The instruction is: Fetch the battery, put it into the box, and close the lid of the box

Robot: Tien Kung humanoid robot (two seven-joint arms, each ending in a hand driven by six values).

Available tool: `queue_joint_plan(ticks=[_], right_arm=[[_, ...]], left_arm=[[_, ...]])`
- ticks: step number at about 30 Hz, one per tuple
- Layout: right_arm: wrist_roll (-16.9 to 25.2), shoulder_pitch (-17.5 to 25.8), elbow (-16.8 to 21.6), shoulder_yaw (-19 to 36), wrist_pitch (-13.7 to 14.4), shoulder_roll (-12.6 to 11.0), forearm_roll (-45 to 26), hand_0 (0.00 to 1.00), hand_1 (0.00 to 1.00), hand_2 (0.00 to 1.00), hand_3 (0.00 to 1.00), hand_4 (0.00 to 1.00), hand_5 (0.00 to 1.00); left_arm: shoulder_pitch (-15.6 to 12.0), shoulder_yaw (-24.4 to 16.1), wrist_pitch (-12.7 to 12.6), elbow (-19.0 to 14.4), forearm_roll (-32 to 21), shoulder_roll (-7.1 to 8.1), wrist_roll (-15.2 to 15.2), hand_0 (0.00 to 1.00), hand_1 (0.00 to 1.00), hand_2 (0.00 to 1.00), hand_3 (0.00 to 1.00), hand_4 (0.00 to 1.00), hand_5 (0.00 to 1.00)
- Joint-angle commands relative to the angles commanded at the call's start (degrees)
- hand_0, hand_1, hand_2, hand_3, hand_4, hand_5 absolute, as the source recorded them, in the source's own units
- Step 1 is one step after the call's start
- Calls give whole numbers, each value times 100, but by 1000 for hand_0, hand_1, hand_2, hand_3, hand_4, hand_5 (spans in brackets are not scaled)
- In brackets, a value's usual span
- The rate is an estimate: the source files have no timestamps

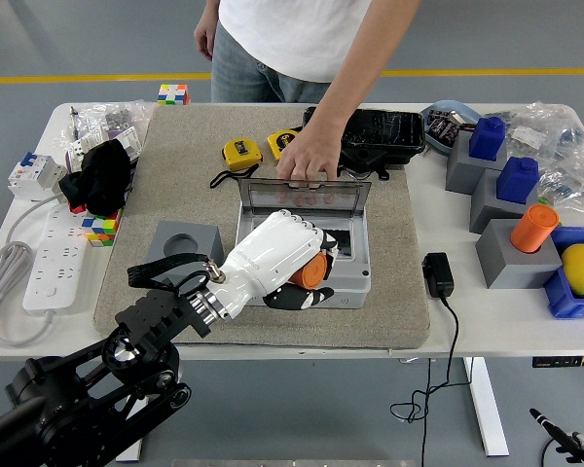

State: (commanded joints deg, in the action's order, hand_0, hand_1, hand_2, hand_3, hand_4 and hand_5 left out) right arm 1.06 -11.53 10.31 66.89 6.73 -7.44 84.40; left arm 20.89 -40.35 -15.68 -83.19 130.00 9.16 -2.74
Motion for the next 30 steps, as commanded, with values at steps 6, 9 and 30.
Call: queue_joint_plan(ticks=[6,9,30], right_arm=[[-3,-14,0,-7,1,-9,5,882,855,803,839,998,998],[-3,-26,0,-35,1,-8,-9,882,855,803,839,998,998],[-13,-35,0,-88,-6,-20,12,884,855,802,841,998,998]], left_arm=[[222,103,10,144,0,-125,44,48,70,100,116,753,35],[359,130,-2,355,0,-198,26,48,70,100,116,753,35],[950,129,-168,1254,-158,-636,-105,49,70,101,117,742,68]])
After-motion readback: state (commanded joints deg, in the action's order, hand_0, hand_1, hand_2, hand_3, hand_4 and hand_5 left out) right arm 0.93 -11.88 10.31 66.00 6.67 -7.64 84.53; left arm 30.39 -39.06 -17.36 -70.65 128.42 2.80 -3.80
